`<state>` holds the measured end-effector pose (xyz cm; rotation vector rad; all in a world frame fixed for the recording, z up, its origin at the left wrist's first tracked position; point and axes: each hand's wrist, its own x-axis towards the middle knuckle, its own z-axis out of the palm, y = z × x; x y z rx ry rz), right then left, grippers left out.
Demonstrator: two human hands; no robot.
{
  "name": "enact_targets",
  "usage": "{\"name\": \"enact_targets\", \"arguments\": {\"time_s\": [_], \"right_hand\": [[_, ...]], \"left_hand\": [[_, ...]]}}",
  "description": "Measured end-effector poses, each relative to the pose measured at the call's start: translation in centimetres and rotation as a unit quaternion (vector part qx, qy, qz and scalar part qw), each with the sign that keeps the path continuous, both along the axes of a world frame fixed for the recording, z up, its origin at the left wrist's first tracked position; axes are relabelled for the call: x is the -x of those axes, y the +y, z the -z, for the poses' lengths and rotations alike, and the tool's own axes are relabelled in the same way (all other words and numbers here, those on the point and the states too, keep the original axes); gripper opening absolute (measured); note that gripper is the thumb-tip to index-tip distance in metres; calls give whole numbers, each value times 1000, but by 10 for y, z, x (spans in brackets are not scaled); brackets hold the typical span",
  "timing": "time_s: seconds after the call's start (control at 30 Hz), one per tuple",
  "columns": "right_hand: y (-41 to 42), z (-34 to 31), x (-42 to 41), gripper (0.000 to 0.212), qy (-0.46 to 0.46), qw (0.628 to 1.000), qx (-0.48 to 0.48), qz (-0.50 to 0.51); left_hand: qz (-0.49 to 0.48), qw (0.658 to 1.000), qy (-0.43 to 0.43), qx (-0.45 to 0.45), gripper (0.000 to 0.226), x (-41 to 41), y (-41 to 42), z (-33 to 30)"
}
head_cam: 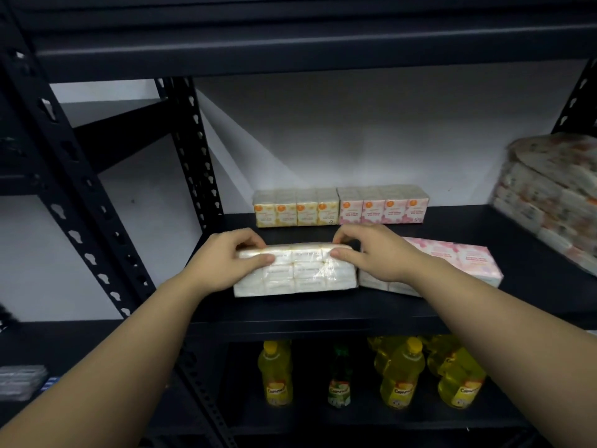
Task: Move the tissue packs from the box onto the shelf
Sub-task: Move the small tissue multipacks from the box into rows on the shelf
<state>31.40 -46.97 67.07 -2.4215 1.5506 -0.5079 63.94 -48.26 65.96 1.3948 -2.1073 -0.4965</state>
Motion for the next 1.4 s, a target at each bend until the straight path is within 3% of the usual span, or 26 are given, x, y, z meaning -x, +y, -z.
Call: {"name": "enact_targets", "arguments": {"time_s": [0.07, 0.3, 0.5, 0.8, 1.0, 1.17, 1.4], "right_hand": [[-5, 1, -4, 28, -22, 999, -5, 22], [-12, 1, -12, 49, -23, 997, 8, 67], [-6, -1, -7, 52, -20, 998, -4, 61], [12, -1, 30, 70, 4, 996, 16, 83], [21, 7, 63, 93, 104, 986, 5, 129], [26, 22, 67, 87, 151, 976, 55, 144], [23, 27, 66, 82, 148, 975, 72, 147]], "left_hand": [[-16, 1000, -4, -11, 29, 4, -8, -3], [-18, 996, -23, 85, 22, 21, -11, -4], [-11, 995, -87, 57, 46, 27, -10, 3], [36, 977, -174, 119, 82, 72, -2, 11], [13, 975, -183, 128, 73, 83, -9, 20], [9, 974, -187, 126, 71, 85, -23, 20], [7, 976, -184, 113, 73, 92, -63, 19]]}}
